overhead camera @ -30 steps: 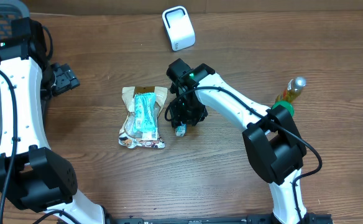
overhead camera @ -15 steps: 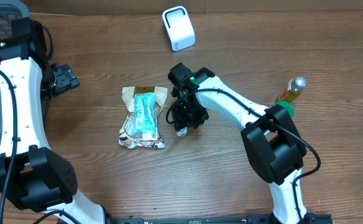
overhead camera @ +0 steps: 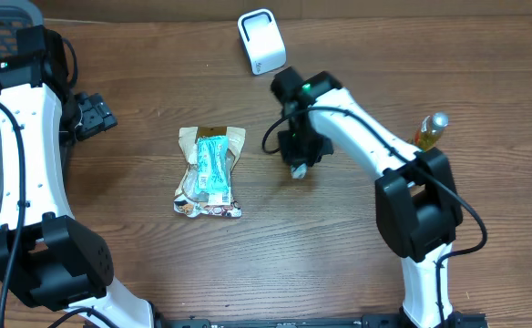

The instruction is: Scan the item barcode

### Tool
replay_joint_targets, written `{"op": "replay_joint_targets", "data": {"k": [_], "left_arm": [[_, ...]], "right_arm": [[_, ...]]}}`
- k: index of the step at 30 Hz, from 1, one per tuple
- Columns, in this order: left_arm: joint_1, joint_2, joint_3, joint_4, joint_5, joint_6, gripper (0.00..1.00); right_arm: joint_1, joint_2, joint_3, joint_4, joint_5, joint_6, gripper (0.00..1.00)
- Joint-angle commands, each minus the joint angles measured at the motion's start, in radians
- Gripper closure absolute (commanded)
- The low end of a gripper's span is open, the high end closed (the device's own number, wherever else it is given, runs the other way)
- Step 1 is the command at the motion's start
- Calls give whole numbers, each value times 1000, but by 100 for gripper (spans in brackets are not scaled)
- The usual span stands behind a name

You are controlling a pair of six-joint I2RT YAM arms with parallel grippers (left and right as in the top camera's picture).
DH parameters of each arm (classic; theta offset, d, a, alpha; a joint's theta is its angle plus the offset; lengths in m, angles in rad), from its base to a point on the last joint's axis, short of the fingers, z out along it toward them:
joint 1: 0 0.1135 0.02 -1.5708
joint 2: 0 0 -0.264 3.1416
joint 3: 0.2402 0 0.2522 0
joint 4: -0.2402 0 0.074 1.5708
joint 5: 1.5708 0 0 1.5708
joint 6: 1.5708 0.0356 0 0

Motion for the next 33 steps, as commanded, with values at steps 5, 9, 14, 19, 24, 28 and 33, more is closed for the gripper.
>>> {"op": "replay_joint_targets", "data": {"k": [5,9,14,19,24,28,33], "left_arm": [[-2,10,17,1,-13,19,0],[-2,10,17,1,-13,18,1],[-2,10,17,1,-13,18,0],[-2,10,17,1,-13,18,1],[-2,10,17,1,-13,19,0],[-2,10,17,1,-13,18,0],[-2,10,17,1,-13,19,0]], "right_arm": [[-23,-34,18,-8,43,-3,84],[-18,-34,11,4,48,-2,83],[-19,-33,-4,8,83,-2,83],[-19,-32,-34,27,91,-2,75],[-19,-32,-53,44,91,-2,62],[-19,-32,-53,57,92,-2,52],[-21,-32,-53,82,92,-2,39]]}}
